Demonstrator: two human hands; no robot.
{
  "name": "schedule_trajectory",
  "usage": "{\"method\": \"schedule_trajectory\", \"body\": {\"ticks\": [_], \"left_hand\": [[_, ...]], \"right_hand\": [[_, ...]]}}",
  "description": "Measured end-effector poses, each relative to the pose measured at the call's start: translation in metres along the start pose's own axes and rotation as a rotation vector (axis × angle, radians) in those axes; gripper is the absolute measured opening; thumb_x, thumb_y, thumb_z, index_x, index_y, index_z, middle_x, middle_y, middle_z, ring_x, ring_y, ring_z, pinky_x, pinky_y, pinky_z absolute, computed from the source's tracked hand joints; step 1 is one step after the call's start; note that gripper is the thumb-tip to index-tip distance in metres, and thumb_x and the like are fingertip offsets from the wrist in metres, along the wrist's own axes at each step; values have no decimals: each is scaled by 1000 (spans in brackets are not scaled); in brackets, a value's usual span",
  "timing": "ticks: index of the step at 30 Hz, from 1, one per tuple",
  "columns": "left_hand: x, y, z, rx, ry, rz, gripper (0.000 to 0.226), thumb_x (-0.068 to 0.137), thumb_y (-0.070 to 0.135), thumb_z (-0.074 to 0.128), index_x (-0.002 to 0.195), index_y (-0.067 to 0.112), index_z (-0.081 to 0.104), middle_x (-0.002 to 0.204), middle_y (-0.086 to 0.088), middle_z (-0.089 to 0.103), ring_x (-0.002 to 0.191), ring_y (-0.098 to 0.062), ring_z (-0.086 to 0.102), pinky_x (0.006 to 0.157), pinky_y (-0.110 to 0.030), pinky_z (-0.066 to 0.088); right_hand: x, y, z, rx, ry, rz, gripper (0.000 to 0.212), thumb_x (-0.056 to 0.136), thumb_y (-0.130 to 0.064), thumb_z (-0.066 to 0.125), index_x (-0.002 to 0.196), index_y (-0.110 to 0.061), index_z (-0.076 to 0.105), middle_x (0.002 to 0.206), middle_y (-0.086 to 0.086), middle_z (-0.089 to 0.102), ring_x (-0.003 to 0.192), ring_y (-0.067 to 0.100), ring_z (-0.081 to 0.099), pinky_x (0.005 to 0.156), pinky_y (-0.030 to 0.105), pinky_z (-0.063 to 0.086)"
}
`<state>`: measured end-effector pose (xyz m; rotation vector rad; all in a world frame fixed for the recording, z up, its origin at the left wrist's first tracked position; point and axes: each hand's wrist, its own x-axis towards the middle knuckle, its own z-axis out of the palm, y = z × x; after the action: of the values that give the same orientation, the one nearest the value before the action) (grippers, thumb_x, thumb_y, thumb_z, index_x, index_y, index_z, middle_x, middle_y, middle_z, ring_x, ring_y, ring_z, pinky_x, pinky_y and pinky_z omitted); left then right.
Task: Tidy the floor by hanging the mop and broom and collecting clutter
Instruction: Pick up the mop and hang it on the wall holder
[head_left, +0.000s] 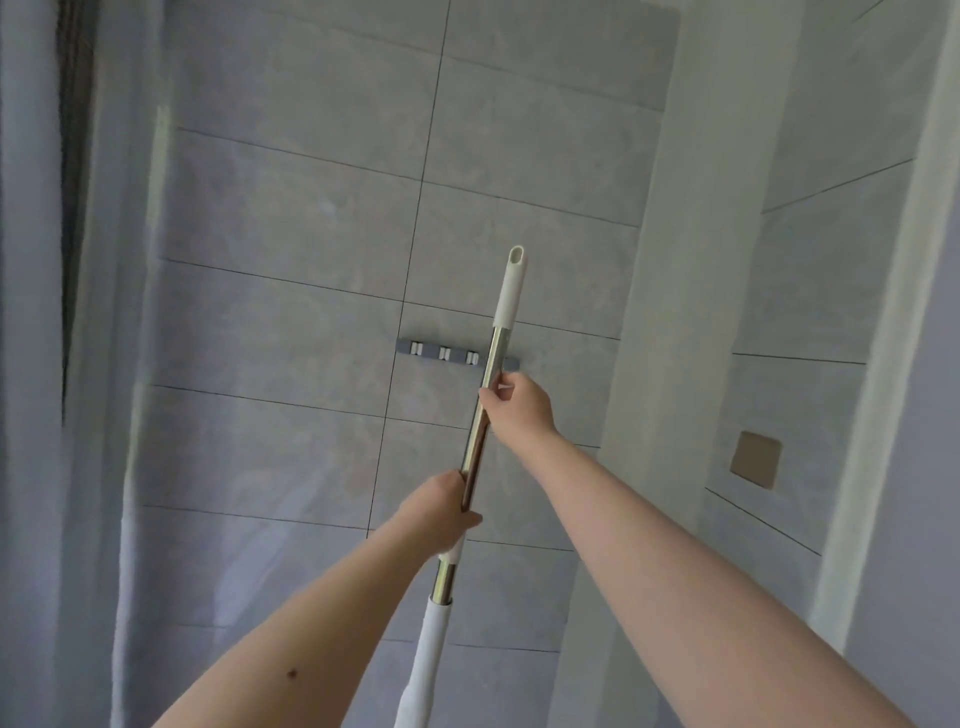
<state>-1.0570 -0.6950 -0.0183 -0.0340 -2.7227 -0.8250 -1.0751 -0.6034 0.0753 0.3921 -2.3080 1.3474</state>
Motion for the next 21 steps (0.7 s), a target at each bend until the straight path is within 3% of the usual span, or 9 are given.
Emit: {"method": "schedule_trajectory", "body": {"ticks": [5,8,11,16,18,21], "left_hand": [[72,-16,4,-63,-66,33,28,89,23,62,109,6,53,96,-6,53,98,-28,61,75,-28,42],[106,-23,11,-41,-74,55,20,92,28,58,99,12,50,93,-4,51,81,-21,52,71,-27,39],[147,-28,21,-36,-77,67,22,94,29,54,101,9,51,101,-11,58,81,-22,52,71,-28,40],[215,-33,52,-80,-105,57,27,98,28,46,110,4,52,103,-13,57,86,-24,55,71,-28,40],[247,-34,64,-90,-88,50,32,99,28,42,112,1,51,106,-15,58,83,-21,51,72,-28,39],[291,-32,75,-77,-81,36,35,101,29,38,115,-1,50,115,-18,59,84,-23,52,72,-31,40]], "right_hand": [[72,18,24,-43,25,9,27,90,-24,57,107,-5,63,108,13,69,92,27,63,70,22,38],[102,33,32,-70,32,19,24,91,-26,56,102,-5,64,102,13,68,87,28,61,67,23,38],[138,52,40,-90,31,16,21,91,-27,56,96,-8,64,90,8,64,80,23,56,61,24,36],[204,85,54,-70,71,-26,24,88,-24,60,104,-5,59,87,3,55,80,20,53,72,27,43],[234,100,60,-40,54,-34,21,87,-22,63,97,-3,60,83,5,55,79,23,56,78,40,54],[279,122,64,-4,10,-22,29,87,-21,65,102,4,61,74,4,54,83,26,59,87,52,54]]}}
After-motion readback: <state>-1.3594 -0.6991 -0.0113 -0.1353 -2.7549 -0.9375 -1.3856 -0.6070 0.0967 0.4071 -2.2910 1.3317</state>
